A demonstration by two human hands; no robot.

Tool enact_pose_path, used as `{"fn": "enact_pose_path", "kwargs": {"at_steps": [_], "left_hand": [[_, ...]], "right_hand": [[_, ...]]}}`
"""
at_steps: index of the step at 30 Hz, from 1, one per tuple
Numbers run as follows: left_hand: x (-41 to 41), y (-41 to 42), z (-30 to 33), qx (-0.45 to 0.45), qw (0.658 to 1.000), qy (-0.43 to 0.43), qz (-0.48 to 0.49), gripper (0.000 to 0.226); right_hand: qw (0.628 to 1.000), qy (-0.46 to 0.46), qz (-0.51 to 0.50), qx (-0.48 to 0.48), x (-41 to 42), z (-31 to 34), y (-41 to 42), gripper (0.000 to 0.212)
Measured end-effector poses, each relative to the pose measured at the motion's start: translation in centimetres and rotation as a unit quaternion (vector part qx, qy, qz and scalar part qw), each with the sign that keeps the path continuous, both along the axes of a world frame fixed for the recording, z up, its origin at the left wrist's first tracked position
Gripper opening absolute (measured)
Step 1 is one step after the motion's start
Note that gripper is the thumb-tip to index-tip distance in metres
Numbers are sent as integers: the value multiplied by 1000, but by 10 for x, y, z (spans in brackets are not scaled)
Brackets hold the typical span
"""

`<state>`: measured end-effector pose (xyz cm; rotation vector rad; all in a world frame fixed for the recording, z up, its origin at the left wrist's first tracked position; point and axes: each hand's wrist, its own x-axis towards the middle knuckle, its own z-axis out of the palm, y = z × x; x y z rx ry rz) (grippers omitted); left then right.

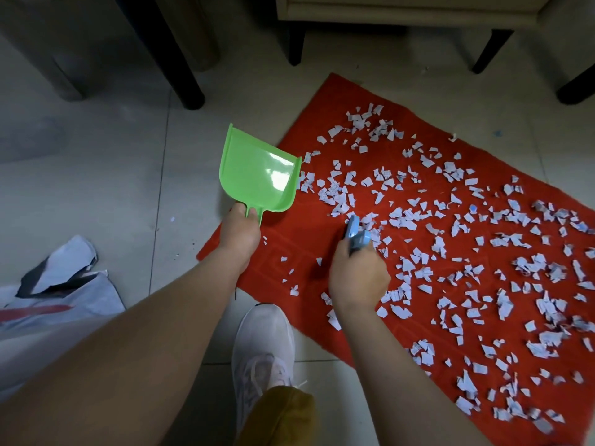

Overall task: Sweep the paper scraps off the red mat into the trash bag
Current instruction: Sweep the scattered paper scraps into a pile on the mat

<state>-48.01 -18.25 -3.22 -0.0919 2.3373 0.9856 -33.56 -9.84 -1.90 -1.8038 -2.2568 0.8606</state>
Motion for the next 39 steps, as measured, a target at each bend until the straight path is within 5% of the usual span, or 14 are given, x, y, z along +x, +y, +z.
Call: {"fn": "enact_pose_path", "kwargs": {"at_steps": [4, 9, 12, 15, 19, 24, 30, 33, 36, 39], "left_hand": [[-2, -4, 0, 0, 1000, 10, 18, 20], [-5, -10, 4, -16, 999, 35, 31, 18], [-5, -15, 2, -7, 999, 23, 37, 16], [-5, -16, 0, -4, 999, 14, 30, 18], [-5, -14, -2, -4, 1000, 8, 23, 18], [1, -5, 1, 9, 1000, 0, 20, 18], [1, -8, -3, -1, 1000, -8, 17, 19], [3, -6, -3, 0, 1000, -10, 7, 22], [7, 1, -1, 4, 1000, -1, -7, 20], [11, 6, 1, -4, 1000, 9, -19, 21]], "right_hand": [[989, 120, 45, -78, -20, 8, -21, 31], [945, 71, 222, -228, -52, -1, -48, 29], [961, -12, 224, -162, -47, -3, -40, 31], [991, -44, 117, -54, -27, 3, -20, 33], [998, 41, 13, -45, -9, 9, -14, 43], [957, 36, 188, -217, -10, 0, -46, 40], [985, -74, 146, -61, 20, -3, -18, 31], [999, -2, 51, -7, 29, 2, -7, 31], [993, 83, 72, -47, 25, 4, -16, 29], [975, 39, 181, -120, 20, -2, -28, 31]]}}
